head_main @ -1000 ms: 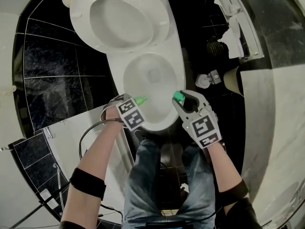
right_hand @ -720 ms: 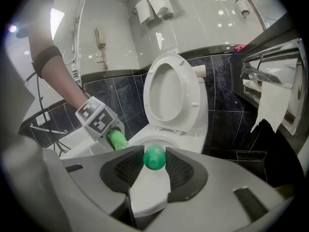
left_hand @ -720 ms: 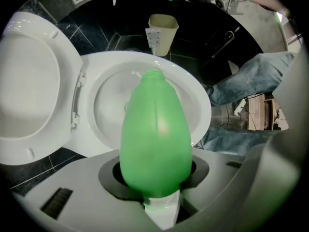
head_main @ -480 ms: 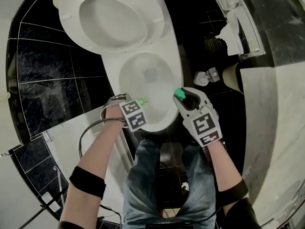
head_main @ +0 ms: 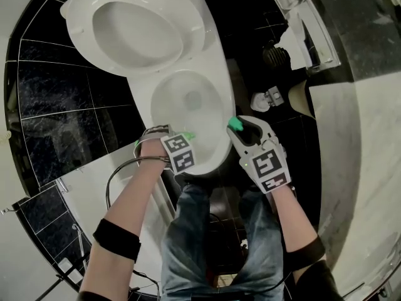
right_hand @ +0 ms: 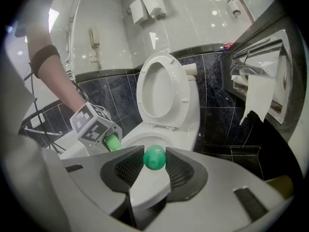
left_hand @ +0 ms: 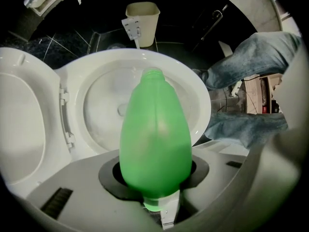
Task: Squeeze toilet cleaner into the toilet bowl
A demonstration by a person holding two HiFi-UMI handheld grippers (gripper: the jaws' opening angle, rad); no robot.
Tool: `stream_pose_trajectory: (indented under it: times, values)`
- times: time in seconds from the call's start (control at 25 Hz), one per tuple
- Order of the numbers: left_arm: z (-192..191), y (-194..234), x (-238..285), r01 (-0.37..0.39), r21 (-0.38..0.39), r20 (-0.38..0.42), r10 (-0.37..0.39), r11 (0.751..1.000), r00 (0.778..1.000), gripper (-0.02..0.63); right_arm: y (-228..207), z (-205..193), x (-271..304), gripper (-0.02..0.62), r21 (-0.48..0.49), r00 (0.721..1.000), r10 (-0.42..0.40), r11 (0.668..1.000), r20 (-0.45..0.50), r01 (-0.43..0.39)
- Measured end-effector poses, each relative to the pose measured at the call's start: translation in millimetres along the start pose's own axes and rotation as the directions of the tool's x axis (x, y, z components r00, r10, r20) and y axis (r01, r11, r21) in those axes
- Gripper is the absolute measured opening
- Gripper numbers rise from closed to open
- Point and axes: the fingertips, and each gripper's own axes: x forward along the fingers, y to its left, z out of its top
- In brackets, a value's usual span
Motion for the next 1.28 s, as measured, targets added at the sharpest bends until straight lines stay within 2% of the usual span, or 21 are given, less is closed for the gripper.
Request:
stream_pose_trajectory:
  times: [0.64, 0.92, 1.28]
  values:
    - [16.1, 11.3, 6.9, -0.006, 0.066, -0.079, 0.012, 0.998, 0.997, 0.169, -14.8, -11.1, -2.9, 0.156, 0.016, 1.000, -0.019, 1.000, -0.003, 0.019]
    - [14.6, 20.2, 12.2, -0.015, 0.077, -0.103, 0.023, 0.997, 0.994, 0.169, -14.6, -21.7, 7.3, 0.156, -0.015, 0.999, -0.010, 1.000, -0.042, 0.010]
    - [5.1, 24.9, 32.2, -0.021, 0.110, -0.150, 0.038, 0.994, 0.988, 0.169, -0.3, -59.8, 38.6, 0.156, -0.101, 0.990, 0.024, 0.994, -0.142, -0.038]
